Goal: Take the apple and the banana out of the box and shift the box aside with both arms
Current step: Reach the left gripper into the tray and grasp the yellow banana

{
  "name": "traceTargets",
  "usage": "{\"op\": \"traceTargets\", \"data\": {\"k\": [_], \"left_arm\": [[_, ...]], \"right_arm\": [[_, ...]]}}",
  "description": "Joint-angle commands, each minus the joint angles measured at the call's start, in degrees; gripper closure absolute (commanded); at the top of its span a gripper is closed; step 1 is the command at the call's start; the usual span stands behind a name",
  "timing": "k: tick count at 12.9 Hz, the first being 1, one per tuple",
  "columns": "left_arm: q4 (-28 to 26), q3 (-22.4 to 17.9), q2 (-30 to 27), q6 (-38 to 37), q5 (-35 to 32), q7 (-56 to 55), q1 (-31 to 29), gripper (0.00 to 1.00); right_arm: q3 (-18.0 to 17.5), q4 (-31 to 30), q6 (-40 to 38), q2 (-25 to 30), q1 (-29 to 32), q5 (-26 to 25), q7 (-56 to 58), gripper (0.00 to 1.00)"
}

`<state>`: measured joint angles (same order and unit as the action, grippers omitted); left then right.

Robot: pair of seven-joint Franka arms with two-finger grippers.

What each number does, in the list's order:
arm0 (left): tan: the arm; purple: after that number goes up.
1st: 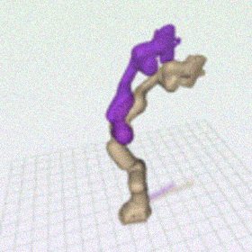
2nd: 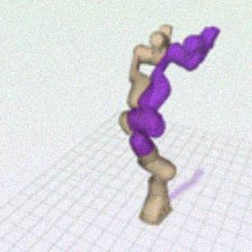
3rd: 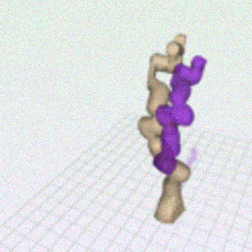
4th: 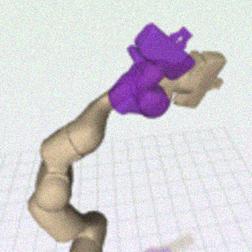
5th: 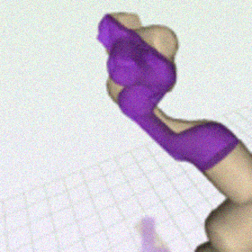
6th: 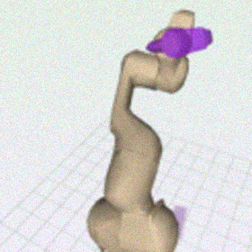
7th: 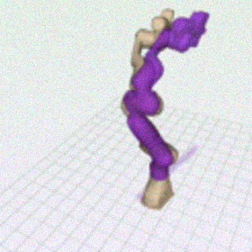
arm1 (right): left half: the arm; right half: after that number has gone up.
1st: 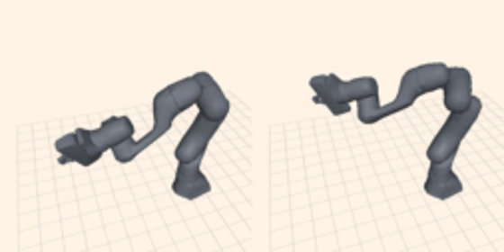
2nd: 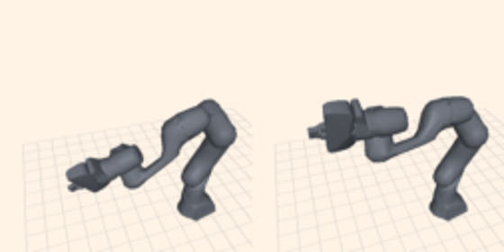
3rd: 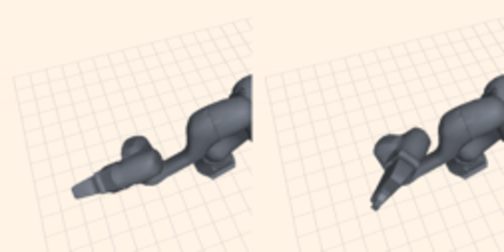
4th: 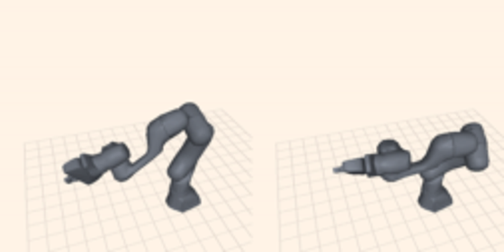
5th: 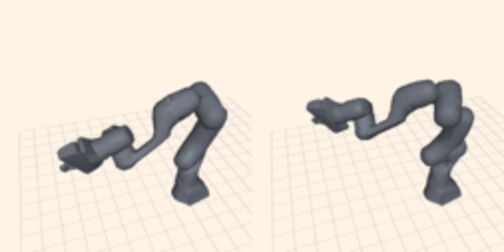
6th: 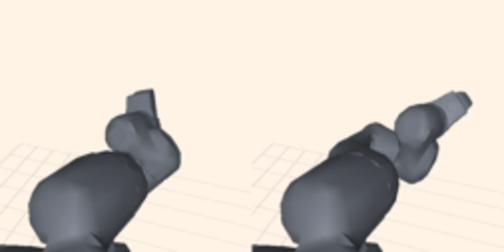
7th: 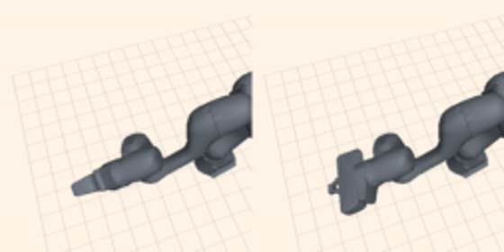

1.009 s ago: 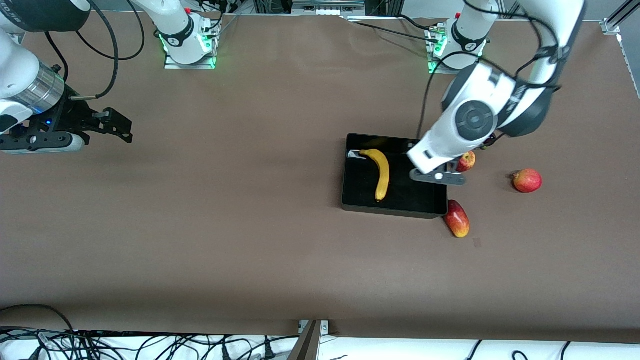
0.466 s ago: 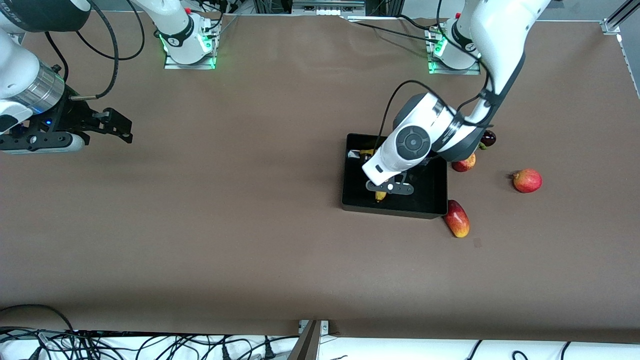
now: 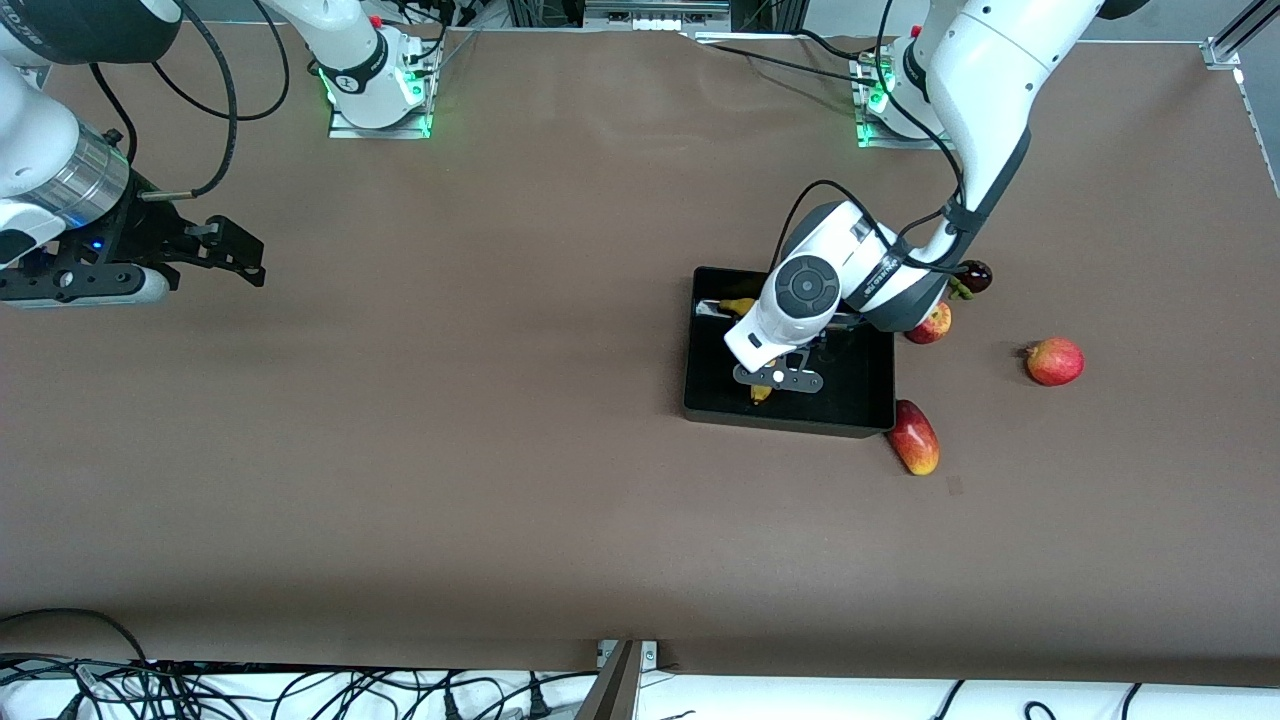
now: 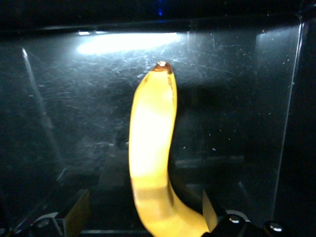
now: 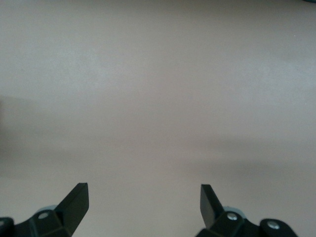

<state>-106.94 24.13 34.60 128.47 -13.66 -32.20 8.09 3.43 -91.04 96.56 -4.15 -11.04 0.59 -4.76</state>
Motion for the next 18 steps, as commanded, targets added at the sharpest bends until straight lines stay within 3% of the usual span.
{"op": "traceTargets", "data": {"k": [1, 4, 5, 6, 7, 8, 14, 15, 18], "left_arm": [[-5.4, 0.0, -1.3, 6.1, -1.8, -0.9, -1.3, 0.00], [-5.9, -0.1, -0.9, 6.4, -1.9, -0.8, -1.5, 0.02], [-5.9, 0.0, -0.8, 6.3, -1.8, -0.8, -1.9, 0.42], [-5.8, 0.0, -0.8, 5.9, -1.8, -0.8, -2.0, 0.72], [-5.7, 0.0, -1.1, 5.7, -1.8, -0.3, -2.3, 0.92], [-5.4, 0.1, -1.2, 5.1, -1.8, -0.1, -2.9, 1.00], [-4.4, 0.2, -2.8, 2.7, -1.7, -0.4, -3.5, 1.00], [-3.3, 0.2, -3.6, 0.4, -1.6, -0.3, -3.9, 1.00], [7.8, 0.6, -4.1, -15.5, -0.6, -0.1, -4.2, 1.00]], "right_arm": [[-0.5, 0.6, 0.1, -0.2, 0.5, -0.1, -0.4, 0.00], [-0.5, 0.7, 0.1, -0.2, 0.5, -0.1, -0.4, 0.00], [-0.5, 0.6, 0.1, -0.2, 0.5, -0.1, -0.3, 0.00], [-0.5, 0.7, 0.1, -0.2, 0.5, -0.1, -0.4, 0.00], [-0.5, 0.6, 0.1, -0.2, 0.5, -0.1, -0.4, 0.00], [-0.5, 0.6, 0.1, -0.2, 0.5, -0.1, -0.4, 0.00], [-0.5, 0.6, 0.1, -0.2, 0.5, -0.1, -0.3, 0.00], [-0.5, 0.6, 0.1, -0.2, 0.5, -0.1, -0.3, 0.00], [-0.5, 0.6, 0.1, -0.2, 0.5, -0.1, -0.4, 0.00]]}}
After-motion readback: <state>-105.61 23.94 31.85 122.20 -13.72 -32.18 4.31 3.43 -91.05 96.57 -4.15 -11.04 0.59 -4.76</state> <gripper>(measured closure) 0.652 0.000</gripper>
